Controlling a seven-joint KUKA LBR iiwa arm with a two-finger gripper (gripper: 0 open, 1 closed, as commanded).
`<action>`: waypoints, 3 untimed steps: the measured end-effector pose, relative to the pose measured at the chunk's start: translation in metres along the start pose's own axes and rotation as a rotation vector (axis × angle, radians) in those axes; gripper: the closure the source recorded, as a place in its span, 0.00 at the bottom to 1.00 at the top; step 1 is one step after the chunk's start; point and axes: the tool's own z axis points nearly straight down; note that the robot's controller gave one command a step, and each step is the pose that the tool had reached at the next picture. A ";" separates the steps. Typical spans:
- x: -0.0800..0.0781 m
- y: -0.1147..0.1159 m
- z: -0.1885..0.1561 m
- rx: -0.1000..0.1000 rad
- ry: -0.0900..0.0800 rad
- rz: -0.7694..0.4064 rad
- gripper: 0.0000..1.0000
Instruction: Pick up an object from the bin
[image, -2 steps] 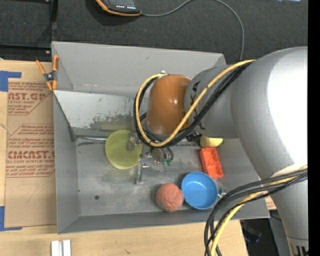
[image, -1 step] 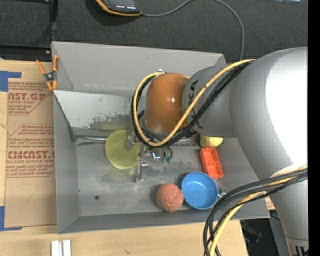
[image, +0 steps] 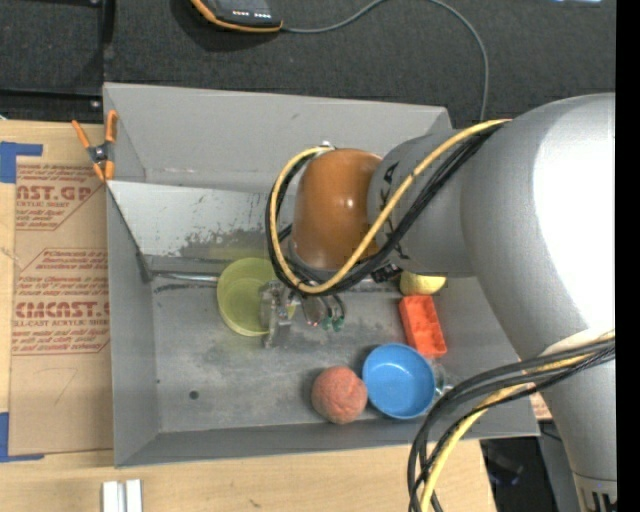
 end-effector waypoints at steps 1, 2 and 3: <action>0.000 0.000 0.000 0.000 0.000 0.000 1.00; 0.000 0.000 -0.001 0.000 0.000 0.000 1.00; 0.003 0.000 -0.011 0.000 0.008 0.000 1.00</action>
Offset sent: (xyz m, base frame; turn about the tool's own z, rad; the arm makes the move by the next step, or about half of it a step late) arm 0.0001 0.0001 0.0089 0.0000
